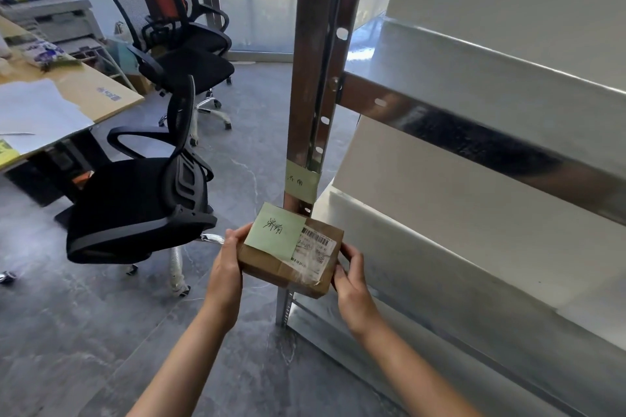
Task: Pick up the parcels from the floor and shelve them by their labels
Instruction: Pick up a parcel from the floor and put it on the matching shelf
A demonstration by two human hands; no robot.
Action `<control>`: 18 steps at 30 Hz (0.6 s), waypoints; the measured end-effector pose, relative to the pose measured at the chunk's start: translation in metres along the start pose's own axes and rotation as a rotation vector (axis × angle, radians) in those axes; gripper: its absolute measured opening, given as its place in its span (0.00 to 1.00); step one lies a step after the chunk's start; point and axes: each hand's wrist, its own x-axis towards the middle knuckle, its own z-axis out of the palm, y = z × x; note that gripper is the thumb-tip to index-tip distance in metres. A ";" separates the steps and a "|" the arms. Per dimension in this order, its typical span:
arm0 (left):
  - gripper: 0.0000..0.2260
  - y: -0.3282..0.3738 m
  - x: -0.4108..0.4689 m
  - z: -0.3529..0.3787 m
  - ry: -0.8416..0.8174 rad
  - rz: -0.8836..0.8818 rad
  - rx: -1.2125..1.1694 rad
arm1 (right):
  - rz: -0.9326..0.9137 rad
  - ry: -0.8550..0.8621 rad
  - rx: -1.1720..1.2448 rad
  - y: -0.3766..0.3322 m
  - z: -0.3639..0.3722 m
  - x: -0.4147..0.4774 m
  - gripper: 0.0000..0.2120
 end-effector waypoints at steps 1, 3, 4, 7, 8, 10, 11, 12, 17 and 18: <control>0.21 0.000 0.000 0.000 0.006 0.010 0.006 | 0.005 0.005 -0.002 0.001 0.000 0.000 0.17; 0.20 -0.001 0.001 0.000 0.004 0.018 0.027 | 0.009 -0.004 -0.002 0.002 0.000 0.001 0.17; 0.19 -0.001 0.001 0.000 0.006 0.019 0.031 | 0.012 -0.005 -0.004 0.002 0.000 0.001 0.17; 0.19 0.000 -0.002 0.004 -0.009 0.020 0.065 | 0.013 0.002 0.021 0.000 -0.003 -0.002 0.17; 0.18 0.000 -0.003 0.006 -0.012 0.018 0.066 | 0.020 0.009 0.029 0.000 -0.006 -0.002 0.16; 0.18 -0.002 -0.007 0.013 -0.023 0.010 0.054 | 0.028 0.041 0.012 0.002 -0.014 -0.003 0.14; 0.18 -0.002 -0.010 0.017 -0.031 0.006 0.049 | 0.029 0.056 0.000 0.004 -0.018 -0.004 0.13; 0.18 -0.004 -0.011 0.021 -0.044 0.007 0.045 | 0.031 0.074 -0.003 0.005 -0.022 -0.006 0.13; 0.21 -0.015 -0.021 0.042 -0.113 0.014 0.013 | 0.028 0.165 0.000 0.010 -0.042 -0.018 0.13; 0.23 -0.017 -0.024 0.046 -0.134 0.011 0.007 | 0.027 0.182 -0.001 0.010 -0.047 -0.020 0.13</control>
